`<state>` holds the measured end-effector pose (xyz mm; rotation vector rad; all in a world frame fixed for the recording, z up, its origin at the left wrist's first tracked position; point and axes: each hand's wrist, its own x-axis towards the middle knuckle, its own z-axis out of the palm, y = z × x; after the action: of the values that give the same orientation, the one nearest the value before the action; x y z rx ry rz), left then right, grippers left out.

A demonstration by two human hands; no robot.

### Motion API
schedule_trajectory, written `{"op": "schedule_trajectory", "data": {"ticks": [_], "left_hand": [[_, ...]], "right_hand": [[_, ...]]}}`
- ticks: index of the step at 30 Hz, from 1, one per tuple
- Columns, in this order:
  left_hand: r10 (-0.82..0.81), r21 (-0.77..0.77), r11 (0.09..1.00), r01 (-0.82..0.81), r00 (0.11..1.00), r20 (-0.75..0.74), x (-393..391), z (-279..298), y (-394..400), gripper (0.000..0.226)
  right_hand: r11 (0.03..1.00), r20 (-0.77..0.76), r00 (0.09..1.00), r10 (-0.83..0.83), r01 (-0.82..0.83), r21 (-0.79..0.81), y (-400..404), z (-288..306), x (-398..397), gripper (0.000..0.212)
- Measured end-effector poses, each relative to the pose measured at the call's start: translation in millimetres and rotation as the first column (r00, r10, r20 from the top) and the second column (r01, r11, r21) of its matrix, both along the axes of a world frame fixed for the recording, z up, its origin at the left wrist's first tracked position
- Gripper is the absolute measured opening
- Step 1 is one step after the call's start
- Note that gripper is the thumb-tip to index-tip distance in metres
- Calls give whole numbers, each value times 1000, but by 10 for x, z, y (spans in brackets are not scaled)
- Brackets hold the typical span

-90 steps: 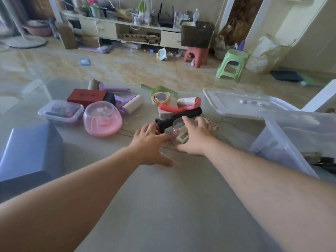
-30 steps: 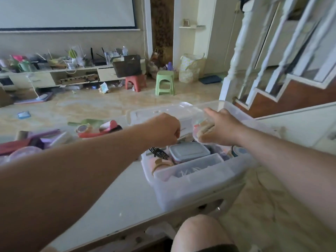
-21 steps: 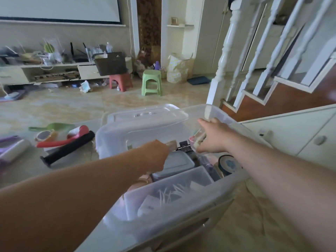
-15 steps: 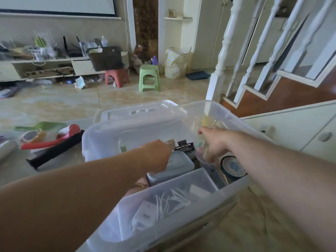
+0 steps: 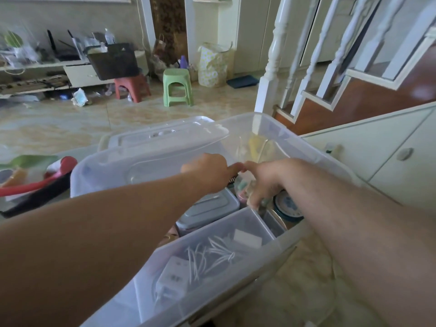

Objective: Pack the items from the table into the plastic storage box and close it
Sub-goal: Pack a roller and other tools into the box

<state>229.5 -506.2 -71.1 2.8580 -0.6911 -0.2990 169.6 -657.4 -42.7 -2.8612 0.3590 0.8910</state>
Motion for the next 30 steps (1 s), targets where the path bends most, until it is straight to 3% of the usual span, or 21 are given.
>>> {"op": "schedule_trajectory", "data": {"ticks": [4,8,14,20,26,30], "left_hand": [[-11,-86,996,5,997,-75,41,-58,-100,56],[-71,-109,992,63,994,-79,-27,-153,-75,17],[-197,-7,980,197,980,-23,-33,-100,93,42],[-347,154,929,336,937,51,-231,449,704,38],[-180,20,983,180,956,233,-492,954,2129,25],[37,9,999,-41,963,266,-653,1176,3304,21]], "right_hand": [[1000,-5,1000,2,-2,-10,1,-32,-2,115],[1000,1,1000,-4,4,-30,-12,-26,17,112],[1000,3,1000,-6,6,-12,-20,-49,33,114],[997,98,994,58,-62,38,50,-19,-56,118],[980,388,900,197,-191,-53,573,501,-127,82],[943,557,783,277,-332,-2,1350,839,-163,67]]}}
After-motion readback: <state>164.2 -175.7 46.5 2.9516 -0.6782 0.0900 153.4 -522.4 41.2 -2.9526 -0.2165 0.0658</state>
